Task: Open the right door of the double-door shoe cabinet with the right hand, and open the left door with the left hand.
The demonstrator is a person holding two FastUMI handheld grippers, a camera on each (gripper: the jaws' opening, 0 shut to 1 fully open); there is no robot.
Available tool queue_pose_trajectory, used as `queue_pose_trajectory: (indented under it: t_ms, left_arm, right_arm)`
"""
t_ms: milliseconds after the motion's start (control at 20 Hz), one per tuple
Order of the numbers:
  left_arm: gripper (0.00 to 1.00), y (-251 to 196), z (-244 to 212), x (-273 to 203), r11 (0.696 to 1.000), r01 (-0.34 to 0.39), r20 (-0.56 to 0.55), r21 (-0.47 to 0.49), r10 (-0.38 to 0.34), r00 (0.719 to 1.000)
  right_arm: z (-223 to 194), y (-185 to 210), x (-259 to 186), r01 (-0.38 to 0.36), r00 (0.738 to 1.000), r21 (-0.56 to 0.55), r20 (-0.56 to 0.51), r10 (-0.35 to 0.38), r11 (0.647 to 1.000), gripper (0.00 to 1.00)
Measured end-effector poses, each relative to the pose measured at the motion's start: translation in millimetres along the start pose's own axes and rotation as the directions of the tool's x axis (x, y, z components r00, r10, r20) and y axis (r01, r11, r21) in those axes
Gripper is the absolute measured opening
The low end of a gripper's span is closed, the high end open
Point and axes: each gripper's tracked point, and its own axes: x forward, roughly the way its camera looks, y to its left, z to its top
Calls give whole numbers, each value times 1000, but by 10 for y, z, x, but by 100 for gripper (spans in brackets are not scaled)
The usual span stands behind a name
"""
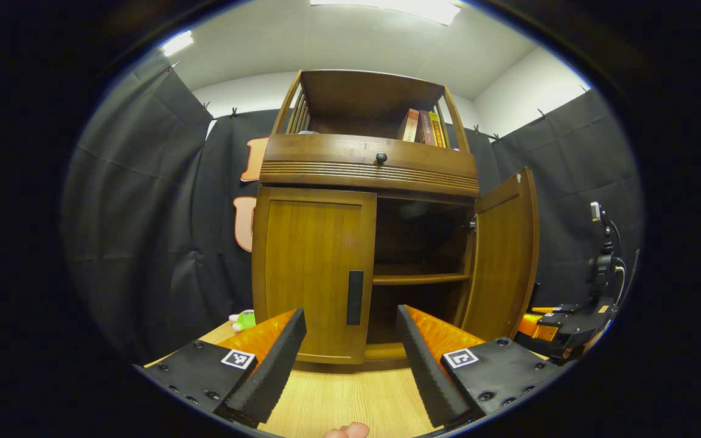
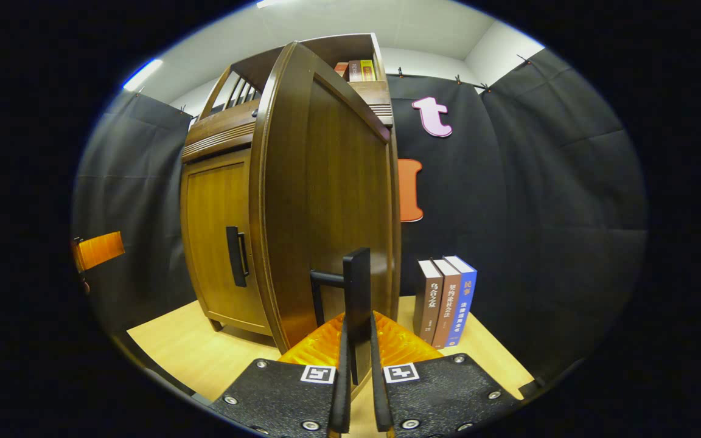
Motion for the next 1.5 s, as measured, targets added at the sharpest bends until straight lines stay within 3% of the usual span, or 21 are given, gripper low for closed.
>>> queue_pose_trajectory:
  t_ms: [50,100,250,300,350,550,950,1000,1050,1150,1200,1500]
  left_arm:
    - [95,-10,-10,11,1000,4,-2,-3,-4,1000]
    - [94,-7,-2,14,1000,7,-4,-5,-7,1000]
    - [94,-12,-24,10,1000,8,-3,-9,-8,1000]
    - [94,-21,-35,18,1000,13,-4,-14,-13,1000]
    - [94,-27,-32,14,1000,17,-5,-18,-17,1000]
    - [94,-42,-17,22,1000,27,3,-11,-27,1000]
    - [94,-17,-7,18,999,-20,11,-38,20,1000]
    - [94,-16,-8,13,999,-24,13,-45,25,1000]
    - [94,-26,-7,12,998,-23,13,-56,24,1000]
    - [94,-20,-34,-6,997,-23,12,-75,24,1000]
    - [94,-14,-36,-15,996,-23,12,-81,24,1000]
    - [96,-19,-67,-13,995,-34,14,-91,35,999]
  right_arm:
    - [-10,-74,-15,16,1000,-6,0,-16,1000,4]
    - [-40,-179,-20,40,999,-15,-8,-40,999,13]
    - [-43,-399,-54,74,997,-1,11,-74,997,7]
    - [-33,-439,-47,73,997,20,23,-73,997,14]
    - [-76,-492,-85,69,997,19,23,-69,997,4]
    - [-104,-666,-93,12,1000,24,8,-12,1000,3]
    - [-90,-1048,-11,-122,992,54,23,121,991,3]
    - [-93,-1060,-11,-139,990,52,25,138,989,12]
    - [-77,-1068,-23,-156,988,51,30,154,986,4]
    - [-68,-1082,-30,-184,982,61,53,181,981,13]
    - [-62,-1069,-44,-198,979,71,60,194,978,7]
    - [-349,-1102,-285,-127,992,82,12,126,989,9]
